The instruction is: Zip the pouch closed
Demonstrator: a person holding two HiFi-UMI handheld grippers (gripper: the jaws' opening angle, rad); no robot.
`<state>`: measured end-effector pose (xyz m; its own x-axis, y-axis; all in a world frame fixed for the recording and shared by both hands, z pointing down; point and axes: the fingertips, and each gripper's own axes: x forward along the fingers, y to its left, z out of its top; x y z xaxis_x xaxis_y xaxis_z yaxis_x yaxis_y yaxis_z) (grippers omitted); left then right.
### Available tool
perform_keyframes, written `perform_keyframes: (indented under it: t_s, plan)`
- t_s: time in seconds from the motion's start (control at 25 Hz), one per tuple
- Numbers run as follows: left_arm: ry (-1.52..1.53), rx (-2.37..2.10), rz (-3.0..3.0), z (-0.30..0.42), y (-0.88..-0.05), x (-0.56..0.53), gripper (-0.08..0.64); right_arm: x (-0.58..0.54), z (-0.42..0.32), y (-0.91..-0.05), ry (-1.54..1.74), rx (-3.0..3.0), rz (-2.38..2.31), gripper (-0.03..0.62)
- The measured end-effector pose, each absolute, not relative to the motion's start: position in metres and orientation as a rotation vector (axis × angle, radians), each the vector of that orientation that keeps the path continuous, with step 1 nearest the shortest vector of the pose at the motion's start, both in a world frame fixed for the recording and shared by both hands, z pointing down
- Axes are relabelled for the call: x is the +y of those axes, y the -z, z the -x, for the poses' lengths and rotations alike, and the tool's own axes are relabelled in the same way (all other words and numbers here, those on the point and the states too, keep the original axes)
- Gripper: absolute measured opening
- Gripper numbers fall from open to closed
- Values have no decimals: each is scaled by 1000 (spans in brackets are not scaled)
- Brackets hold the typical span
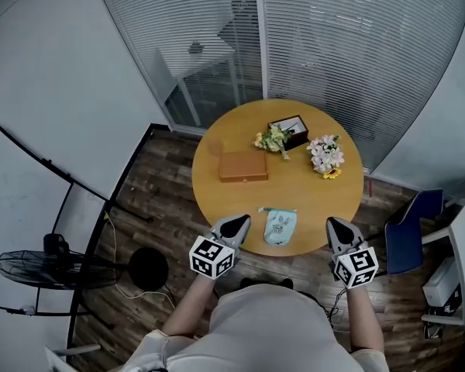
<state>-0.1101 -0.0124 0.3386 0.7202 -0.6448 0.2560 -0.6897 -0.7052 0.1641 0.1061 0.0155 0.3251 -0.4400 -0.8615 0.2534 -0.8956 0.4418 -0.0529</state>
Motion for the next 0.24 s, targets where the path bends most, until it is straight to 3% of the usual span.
perform_keyframes:
  t_s: [0.24]
  plan:
    - [-266, -1060, -2665, 115, -340, -14, 18, 14, -101, -327, -274, -2489, -1539, 2]
